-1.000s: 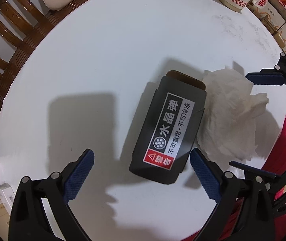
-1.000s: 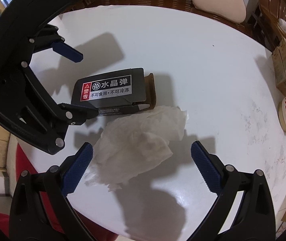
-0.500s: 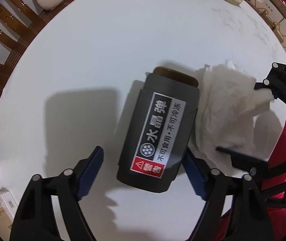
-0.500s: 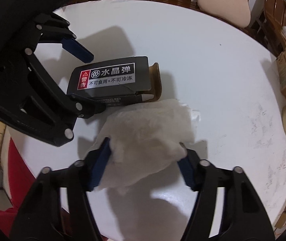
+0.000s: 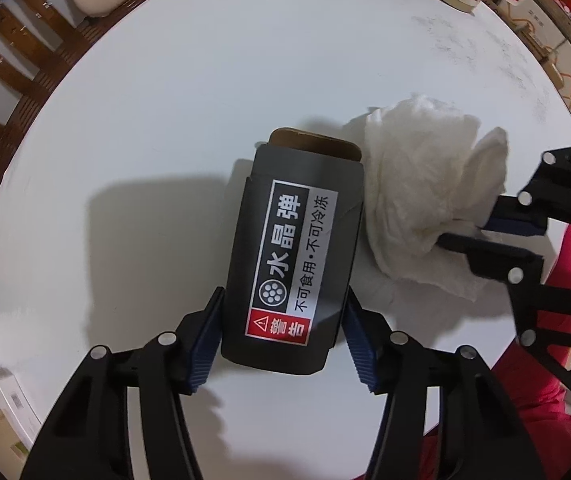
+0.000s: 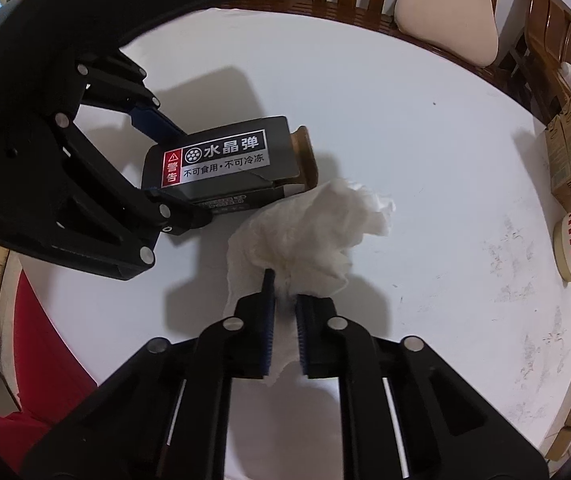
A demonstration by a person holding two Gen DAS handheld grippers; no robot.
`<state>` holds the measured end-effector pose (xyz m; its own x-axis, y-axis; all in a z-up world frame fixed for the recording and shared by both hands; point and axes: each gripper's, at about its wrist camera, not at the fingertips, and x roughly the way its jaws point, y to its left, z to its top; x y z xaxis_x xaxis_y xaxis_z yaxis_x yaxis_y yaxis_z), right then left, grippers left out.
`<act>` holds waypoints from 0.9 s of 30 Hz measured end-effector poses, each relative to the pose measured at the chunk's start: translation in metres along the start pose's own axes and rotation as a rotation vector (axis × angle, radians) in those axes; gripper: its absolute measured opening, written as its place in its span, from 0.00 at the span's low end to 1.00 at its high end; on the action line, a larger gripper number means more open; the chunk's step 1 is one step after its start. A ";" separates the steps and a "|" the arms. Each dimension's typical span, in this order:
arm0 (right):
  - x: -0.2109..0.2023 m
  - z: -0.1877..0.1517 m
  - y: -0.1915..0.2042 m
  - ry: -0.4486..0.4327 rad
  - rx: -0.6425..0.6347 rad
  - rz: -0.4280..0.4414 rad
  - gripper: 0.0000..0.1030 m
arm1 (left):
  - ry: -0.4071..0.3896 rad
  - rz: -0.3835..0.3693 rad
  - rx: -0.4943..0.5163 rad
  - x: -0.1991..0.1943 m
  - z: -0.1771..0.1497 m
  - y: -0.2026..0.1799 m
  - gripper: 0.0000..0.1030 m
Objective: Collect trash
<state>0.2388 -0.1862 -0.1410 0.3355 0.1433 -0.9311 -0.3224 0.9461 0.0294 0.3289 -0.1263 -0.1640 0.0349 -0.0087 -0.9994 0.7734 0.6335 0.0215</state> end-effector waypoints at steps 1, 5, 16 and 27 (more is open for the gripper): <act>-0.002 0.000 0.001 -0.003 -0.002 -0.006 0.09 | -0.003 0.004 -0.007 0.000 -0.002 0.000 0.53; -0.008 -0.004 0.002 -0.012 -0.004 -0.028 0.08 | -0.008 -0.008 -0.056 -0.001 -0.008 0.004 0.53; -0.028 0.002 -0.003 -0.057 0.013 -0.061 0.08 | -0.041 -0.049 -0.146 -0.012 -0.026 0.018 0.52; -0.036 -0.003 0.001 -0.067 0.020 -0.062 0.08 | -0.069 -0.029 -0.191 -0.024 -0.038 0.019 0.51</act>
<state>0.2237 -0.1915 -0.1089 0.4128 0.1023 -0.9051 -0.2818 0.9593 -0.0201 0.3186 -0.0849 -0.1404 0.0629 -0.0779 -0.9950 0.6406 0.7676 -0.0196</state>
